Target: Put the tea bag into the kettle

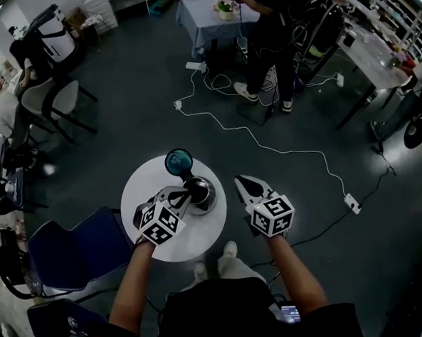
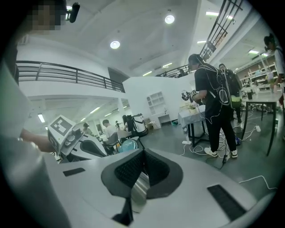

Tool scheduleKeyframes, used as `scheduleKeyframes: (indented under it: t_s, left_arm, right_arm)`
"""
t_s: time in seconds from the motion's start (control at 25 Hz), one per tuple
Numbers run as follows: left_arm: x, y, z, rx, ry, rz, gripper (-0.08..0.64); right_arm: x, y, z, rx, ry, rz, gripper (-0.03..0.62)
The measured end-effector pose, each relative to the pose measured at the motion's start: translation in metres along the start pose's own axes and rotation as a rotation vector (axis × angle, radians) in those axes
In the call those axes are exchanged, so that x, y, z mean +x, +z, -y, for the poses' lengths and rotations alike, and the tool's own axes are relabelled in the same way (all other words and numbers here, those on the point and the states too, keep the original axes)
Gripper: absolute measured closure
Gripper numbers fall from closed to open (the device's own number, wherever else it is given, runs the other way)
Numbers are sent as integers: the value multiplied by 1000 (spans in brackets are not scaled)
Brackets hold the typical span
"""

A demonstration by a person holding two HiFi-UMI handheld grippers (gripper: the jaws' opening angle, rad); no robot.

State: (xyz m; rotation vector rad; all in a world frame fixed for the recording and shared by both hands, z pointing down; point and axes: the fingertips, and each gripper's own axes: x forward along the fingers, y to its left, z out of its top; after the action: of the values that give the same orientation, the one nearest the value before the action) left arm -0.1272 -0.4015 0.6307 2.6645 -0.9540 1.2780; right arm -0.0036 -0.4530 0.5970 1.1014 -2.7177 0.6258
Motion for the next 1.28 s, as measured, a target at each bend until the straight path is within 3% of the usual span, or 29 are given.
scheduleKeyframes:
  t_s: [0.6, 1.28]
  left_arm:
    - [-106, -10, 28, -130, 5, 255, 543]
    - [-215, -39, 80, -158, 26, 426, 544]
  right_arm:
    - [-31, 19, -118, -111, -36, 53, 577]
    - [-84, 3, -239, -183, -79, 105, 577]
